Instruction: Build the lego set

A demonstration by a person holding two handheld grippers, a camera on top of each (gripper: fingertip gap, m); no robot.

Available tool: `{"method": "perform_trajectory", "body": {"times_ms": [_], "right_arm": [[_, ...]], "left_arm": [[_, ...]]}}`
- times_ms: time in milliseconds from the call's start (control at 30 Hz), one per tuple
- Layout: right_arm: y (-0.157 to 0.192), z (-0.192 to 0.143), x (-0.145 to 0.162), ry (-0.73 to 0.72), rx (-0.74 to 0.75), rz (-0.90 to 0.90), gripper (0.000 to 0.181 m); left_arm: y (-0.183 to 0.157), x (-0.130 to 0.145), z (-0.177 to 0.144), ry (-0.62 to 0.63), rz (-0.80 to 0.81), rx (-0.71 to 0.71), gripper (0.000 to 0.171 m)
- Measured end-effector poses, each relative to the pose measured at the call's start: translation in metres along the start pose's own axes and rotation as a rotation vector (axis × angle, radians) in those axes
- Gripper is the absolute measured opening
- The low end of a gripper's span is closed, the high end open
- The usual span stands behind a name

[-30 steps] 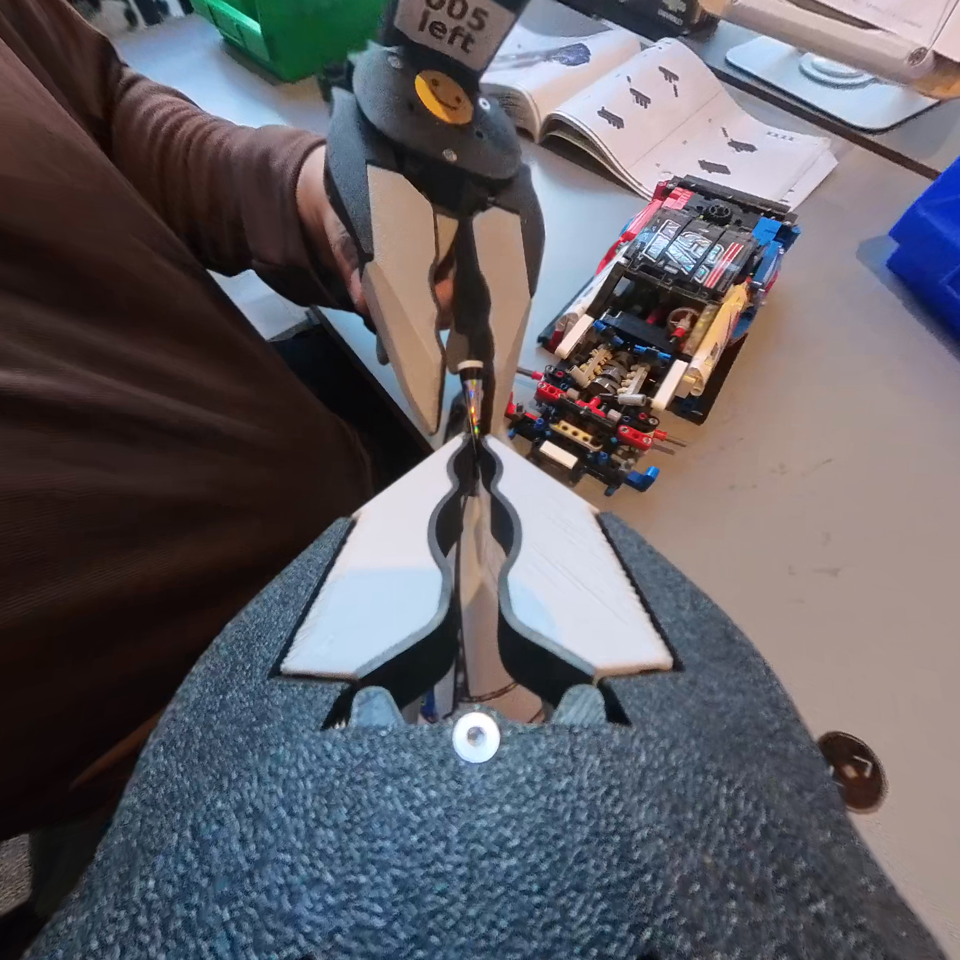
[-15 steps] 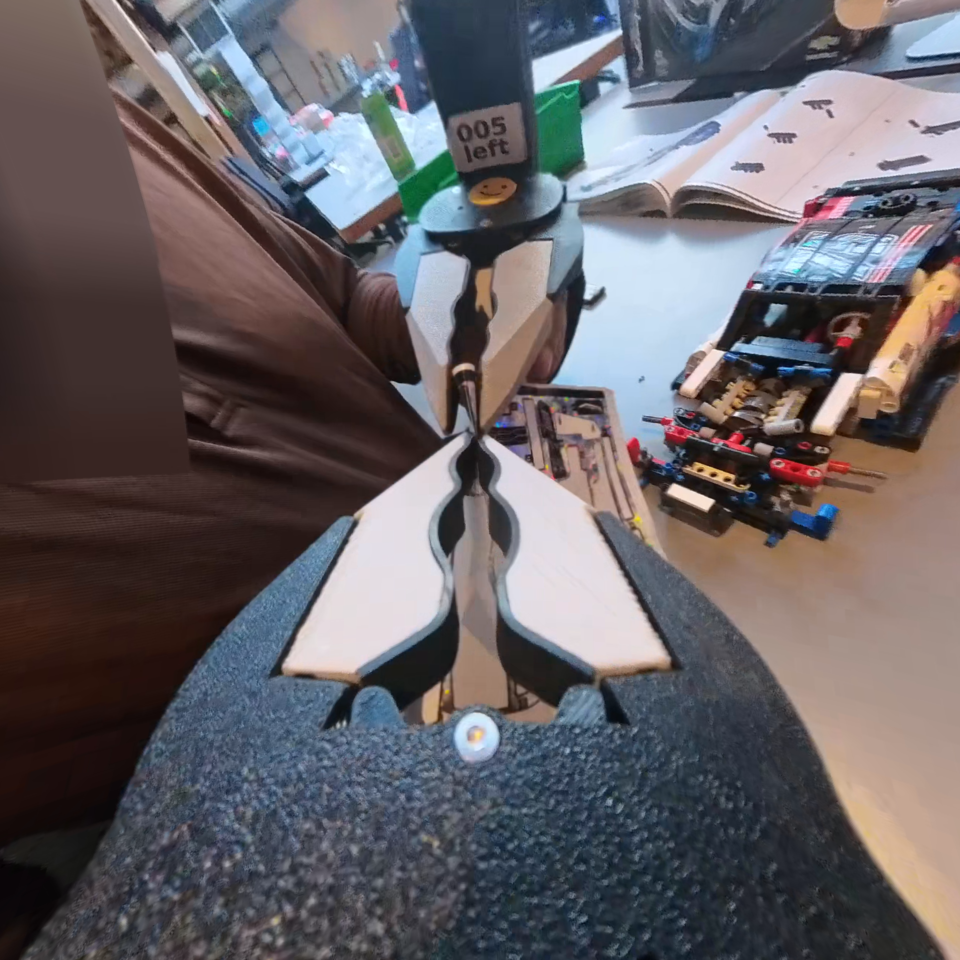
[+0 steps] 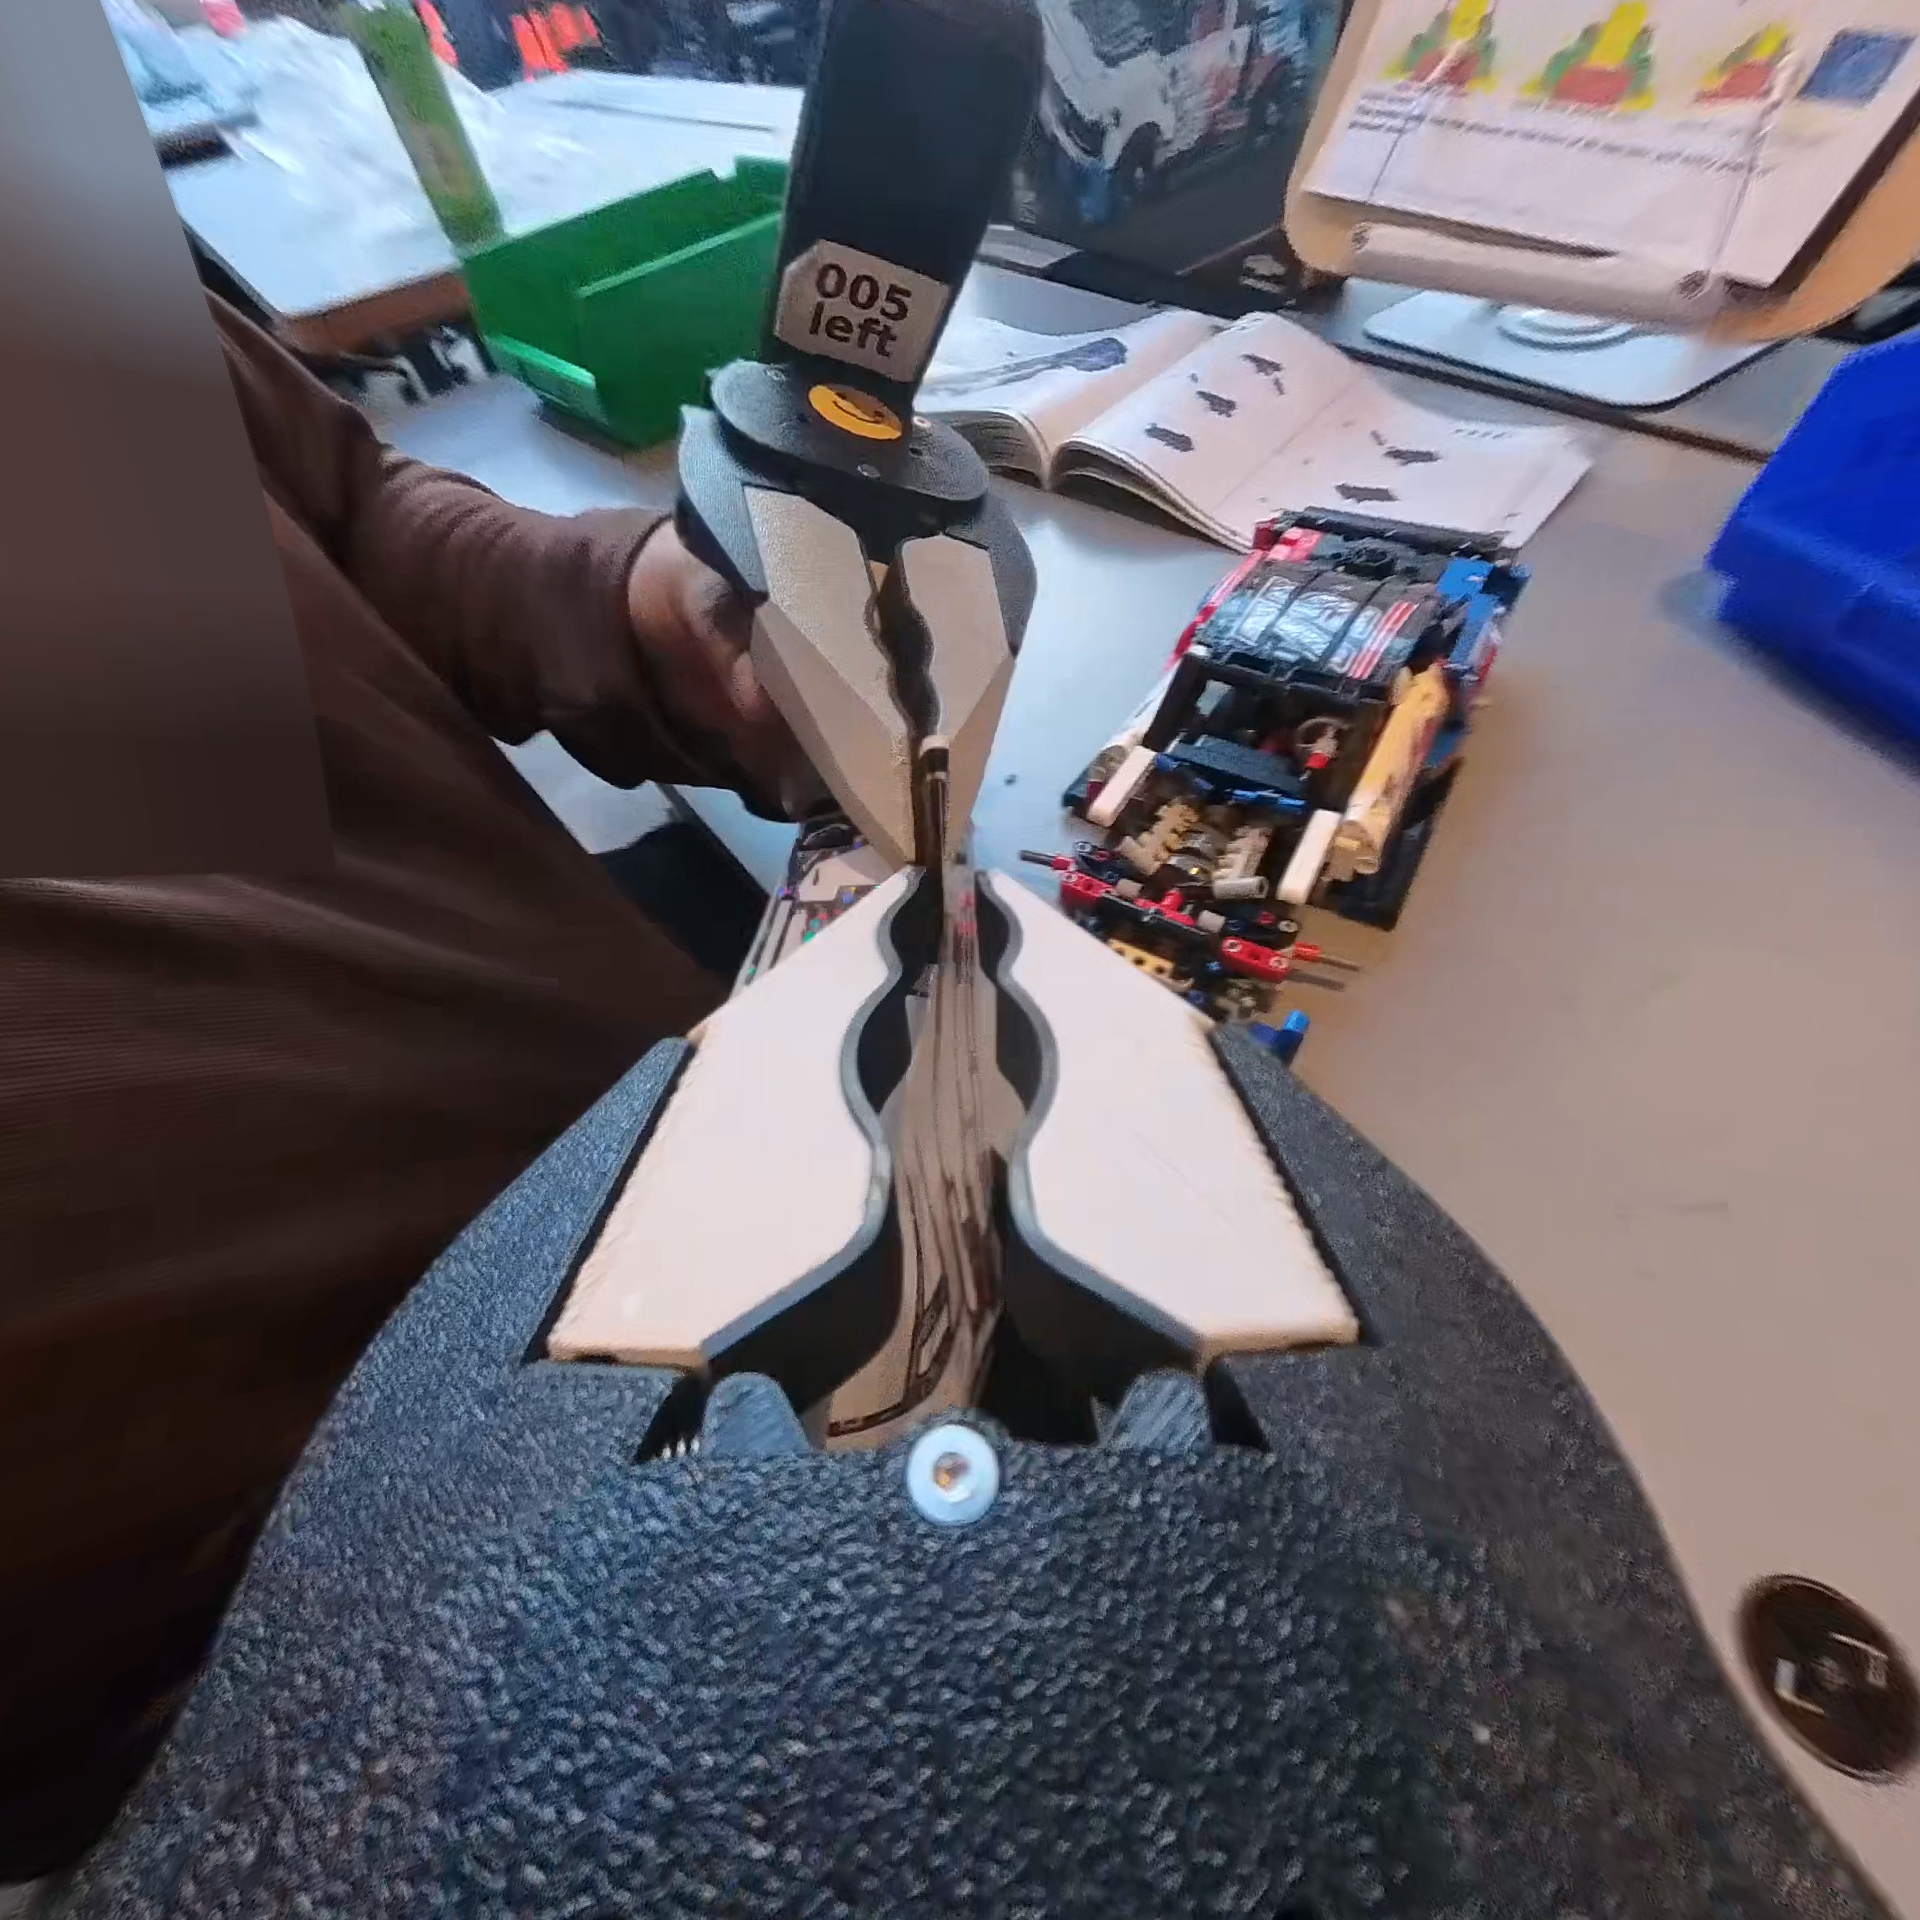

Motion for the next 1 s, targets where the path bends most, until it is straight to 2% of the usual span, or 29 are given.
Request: {"method": "perform_trajectory", "body": {"times_ms": [200, 300, 567, 1000], "right_arm": [[-0.002, -0.001, -0.007, 0.004, 0.090, -0.124, 0.010], [-0.001, 0.000, -0.006, 0.030, 0.111, -0.179, 0.003], [0.000, 0.001, -0.007, 0.097, 0.218, -0.345, 0.003], [-0.009, 0.006, -0.006, 0.270, 0.478, -0.835, 0.001]], "left_arm": [[0.002, -0.004, -0.001, -0.030, -0.062, 0.003, 0.000], [0.004, -0.003, 0.000, -0.031, -0.066, -0.012, 0.000], [0.009, -0.004, -0.002, -0.056, -0.119, -0.024, 0.000], [0.015, -0.007, -0.004, -0.128, -0.286, -0.006, 0.000]]}}
Point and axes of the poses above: each gripper's, where its closed fingertips meet, z out along the fingers, x out of its underside, y = z × x across the jaws, the point moved 1 cm from there along -z, back along the fingers, and after that the axes turned 8 degrees about -y, right-handed, at the moved point
